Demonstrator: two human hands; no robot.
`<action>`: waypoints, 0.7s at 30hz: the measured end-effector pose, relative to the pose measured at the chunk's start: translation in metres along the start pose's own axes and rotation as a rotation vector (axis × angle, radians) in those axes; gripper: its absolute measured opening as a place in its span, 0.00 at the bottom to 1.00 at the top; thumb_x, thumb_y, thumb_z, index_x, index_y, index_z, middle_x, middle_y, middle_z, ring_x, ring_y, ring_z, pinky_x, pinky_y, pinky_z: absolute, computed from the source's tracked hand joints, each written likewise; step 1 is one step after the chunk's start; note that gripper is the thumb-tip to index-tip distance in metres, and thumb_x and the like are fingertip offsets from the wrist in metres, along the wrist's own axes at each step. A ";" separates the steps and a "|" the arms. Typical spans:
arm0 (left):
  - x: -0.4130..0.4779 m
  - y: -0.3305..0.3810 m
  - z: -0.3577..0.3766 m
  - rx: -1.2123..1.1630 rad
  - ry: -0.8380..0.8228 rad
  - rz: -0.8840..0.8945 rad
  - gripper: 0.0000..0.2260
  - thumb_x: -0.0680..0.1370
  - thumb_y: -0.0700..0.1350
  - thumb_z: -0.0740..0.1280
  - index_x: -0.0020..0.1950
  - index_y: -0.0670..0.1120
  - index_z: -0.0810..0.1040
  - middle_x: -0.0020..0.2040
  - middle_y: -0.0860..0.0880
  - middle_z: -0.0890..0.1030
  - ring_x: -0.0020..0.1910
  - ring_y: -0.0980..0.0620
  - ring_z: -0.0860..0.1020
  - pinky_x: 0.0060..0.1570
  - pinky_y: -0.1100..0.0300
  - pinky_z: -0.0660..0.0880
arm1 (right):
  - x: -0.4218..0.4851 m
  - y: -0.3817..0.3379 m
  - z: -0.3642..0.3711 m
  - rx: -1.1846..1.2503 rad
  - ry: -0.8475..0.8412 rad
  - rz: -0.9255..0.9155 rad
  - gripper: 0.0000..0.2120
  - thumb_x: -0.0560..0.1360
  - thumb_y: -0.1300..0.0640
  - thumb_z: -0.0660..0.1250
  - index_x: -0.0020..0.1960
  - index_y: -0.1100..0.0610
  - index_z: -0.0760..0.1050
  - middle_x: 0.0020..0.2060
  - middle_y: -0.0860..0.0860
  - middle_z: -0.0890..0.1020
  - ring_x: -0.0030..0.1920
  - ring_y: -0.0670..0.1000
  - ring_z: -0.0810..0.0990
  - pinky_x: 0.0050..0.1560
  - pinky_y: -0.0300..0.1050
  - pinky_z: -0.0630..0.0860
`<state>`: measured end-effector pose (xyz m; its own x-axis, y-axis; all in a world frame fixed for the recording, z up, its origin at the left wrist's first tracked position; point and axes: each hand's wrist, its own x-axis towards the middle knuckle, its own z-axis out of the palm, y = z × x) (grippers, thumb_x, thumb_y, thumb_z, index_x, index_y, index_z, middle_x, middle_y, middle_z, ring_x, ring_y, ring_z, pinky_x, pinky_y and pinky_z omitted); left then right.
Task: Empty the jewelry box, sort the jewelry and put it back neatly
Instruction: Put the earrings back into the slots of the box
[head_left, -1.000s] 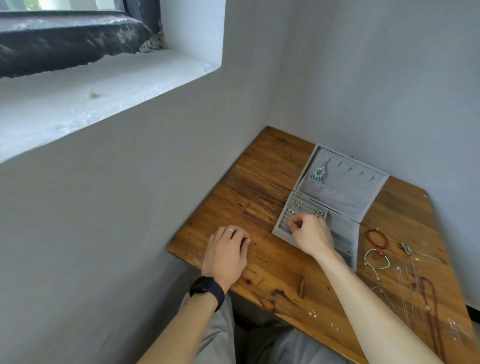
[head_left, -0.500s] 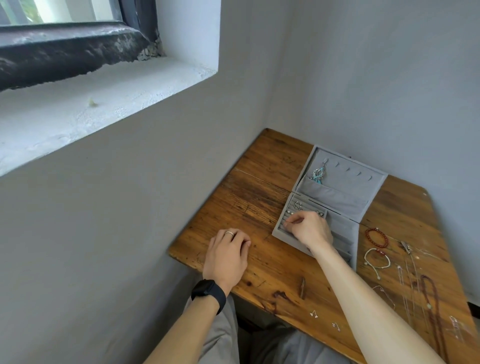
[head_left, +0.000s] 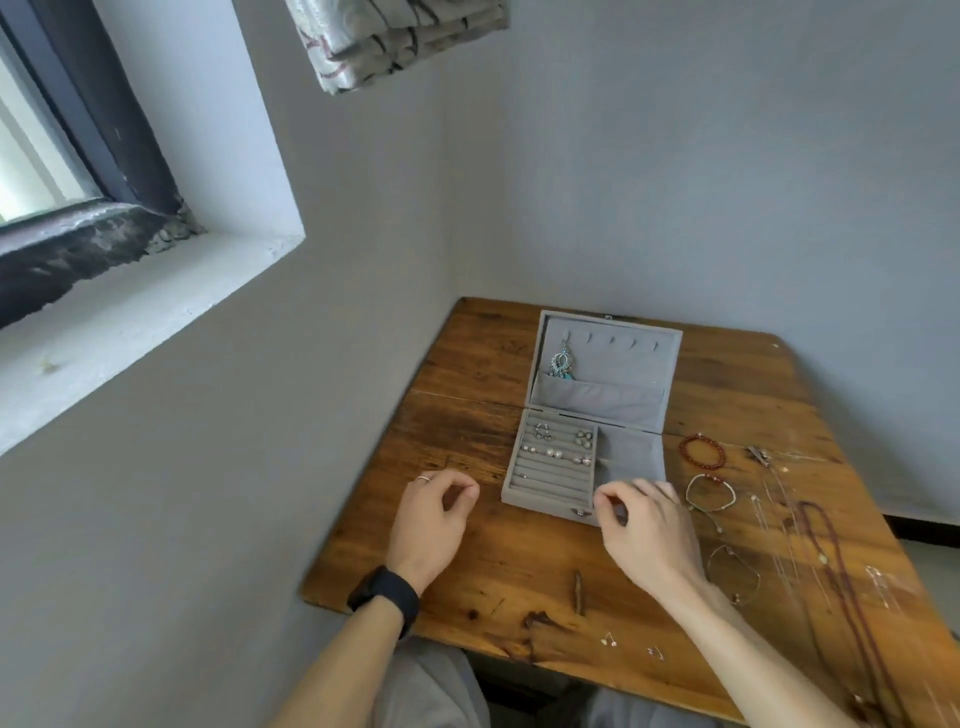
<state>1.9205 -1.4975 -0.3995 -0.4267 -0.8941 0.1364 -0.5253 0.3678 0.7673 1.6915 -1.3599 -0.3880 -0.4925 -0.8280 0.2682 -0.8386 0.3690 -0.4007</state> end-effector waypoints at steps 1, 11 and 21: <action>0.011 0.009 0.000 -0.005 -0.022 0.024 0.04 0.80 0.52 0.67 0.48 0.63 0.79 0.52 0.61 0.78 0.55 0.61 0.74 0.50 0.69 0.68 | -0.007 0.008 0.000 -0.013 0.017 -0.008 0.08 0.78 0.49 0.66 0.53 0.49 0.82 0.48 0.46 0.83 0.49 0.52 0.76 0.46 0.47 0.74; 0.072 0.062 0.024 0.372 -0.358 0.159 0.06 0.80 0.52 0.67 0.51 0.54 0.82 0.57 0.52 0.76 0.52 0.53 0.77 0.54 0.51 0.78 | -0.026 0.035 0.010 0.100 -0.017 -0.028 0.13 0.79 0.44 0.63 0.60 0.46 0.78 0.55 0.41 0.81 0.57 0.45 0.74 0.56 0.42 0.67; 0.066 0.067 0.033 0.581 -0.347 0.187 0.05 0.79 0.54 0.67 0.51 0.57 0.81 0.63 0.53 0.71 0.62 0.50 0.71 0.56 0.49 0.76 | -0.029 0.039 0.014 0.111 -0.008 -0.049 0.14 0.78 0.44 0.64 0.62 0.47 0.78 0.55 0.42 0.81 0.58 0.46 0.74 0.57 0.43 0.67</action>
<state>1.8331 -1.5233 -0.3603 -0.7081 -0.7044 -0.0486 -0.6870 0.6714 0.2779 1.6764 -1.3273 -0.4232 -0.4491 -0.8475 0.2830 -0.8306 0.2793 -0.4818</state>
